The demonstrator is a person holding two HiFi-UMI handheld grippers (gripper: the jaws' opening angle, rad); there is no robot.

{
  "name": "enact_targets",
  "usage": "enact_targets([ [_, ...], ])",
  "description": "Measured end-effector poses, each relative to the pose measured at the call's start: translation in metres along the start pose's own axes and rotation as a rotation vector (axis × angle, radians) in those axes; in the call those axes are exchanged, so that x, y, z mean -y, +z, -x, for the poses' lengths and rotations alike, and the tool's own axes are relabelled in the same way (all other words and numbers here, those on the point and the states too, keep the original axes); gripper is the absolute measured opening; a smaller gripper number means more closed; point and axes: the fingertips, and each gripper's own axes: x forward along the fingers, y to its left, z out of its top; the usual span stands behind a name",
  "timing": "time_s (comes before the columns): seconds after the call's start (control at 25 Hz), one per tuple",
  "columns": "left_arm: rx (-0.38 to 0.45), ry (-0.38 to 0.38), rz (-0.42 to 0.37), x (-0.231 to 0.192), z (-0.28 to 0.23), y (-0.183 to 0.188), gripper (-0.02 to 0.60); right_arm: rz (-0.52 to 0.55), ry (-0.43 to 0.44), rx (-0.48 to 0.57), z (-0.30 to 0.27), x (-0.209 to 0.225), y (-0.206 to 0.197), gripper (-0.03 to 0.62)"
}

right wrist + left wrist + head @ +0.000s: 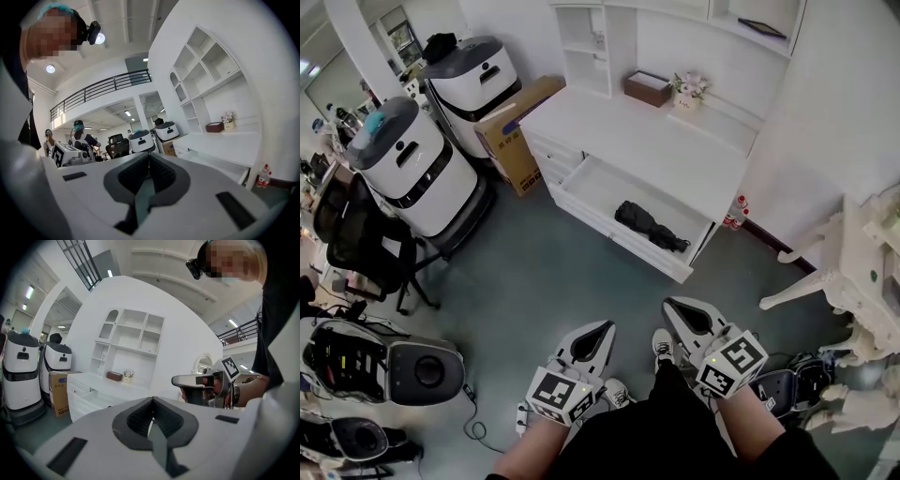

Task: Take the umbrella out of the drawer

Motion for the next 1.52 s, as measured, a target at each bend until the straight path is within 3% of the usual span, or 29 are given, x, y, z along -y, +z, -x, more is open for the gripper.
enact_targets([
  [0.68,0.015,0.094,0.015,-0.035,-0.101,0.011,-0.003,0.020,0.046,-0.090,-0.054,0.115,0.013,0.003],
  [1.08,-0.010,0.110,-0.013,-0.049,-0.158,0.001,-0.003,-0.009,0.071,-0.146,-0.082,0.178,-0.004,0.003],
  [1.52,-0.022,0.181,-0.013,-0.056,-0.201,-0.001,-0.003,0.007,0.122,-0.209,-0.102,0.231,-0.022,0.005],
])
